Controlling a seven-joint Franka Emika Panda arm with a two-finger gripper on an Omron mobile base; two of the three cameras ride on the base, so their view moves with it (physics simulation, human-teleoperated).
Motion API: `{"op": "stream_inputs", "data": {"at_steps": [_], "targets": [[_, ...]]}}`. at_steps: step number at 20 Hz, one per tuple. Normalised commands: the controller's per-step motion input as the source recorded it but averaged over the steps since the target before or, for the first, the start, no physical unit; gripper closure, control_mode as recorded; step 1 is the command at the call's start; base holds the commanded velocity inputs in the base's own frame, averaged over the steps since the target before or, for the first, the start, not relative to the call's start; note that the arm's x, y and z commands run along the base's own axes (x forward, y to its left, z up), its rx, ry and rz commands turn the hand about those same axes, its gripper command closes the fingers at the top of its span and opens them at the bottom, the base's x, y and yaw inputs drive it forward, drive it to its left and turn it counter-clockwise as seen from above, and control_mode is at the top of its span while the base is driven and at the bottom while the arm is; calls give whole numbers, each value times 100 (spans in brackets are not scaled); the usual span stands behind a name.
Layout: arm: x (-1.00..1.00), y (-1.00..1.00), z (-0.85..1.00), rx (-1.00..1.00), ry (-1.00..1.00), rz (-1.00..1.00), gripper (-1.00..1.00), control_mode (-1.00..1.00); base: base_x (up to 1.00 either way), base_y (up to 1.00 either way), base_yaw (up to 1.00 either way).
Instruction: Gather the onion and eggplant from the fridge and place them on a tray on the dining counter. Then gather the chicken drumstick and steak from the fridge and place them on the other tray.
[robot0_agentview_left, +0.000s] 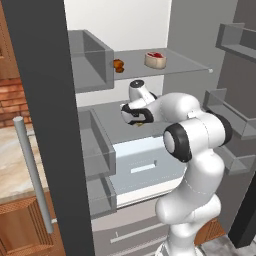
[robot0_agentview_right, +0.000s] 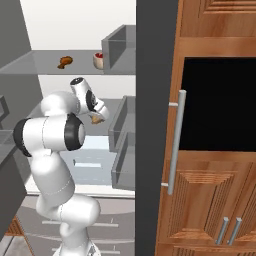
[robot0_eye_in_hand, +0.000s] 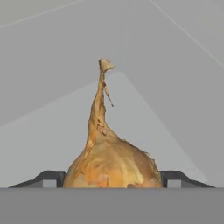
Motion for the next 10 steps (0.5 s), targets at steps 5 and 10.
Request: {"op": "stream_inputs", "data": {"at_steps": [5, 10], "targets": [[-13, 0, -5, 0, -3, 0, 100, -100, 0, 0, 0], [-93, -17, 0, 5, -18, -2, 100, -100, 0, 0, 0]]}}
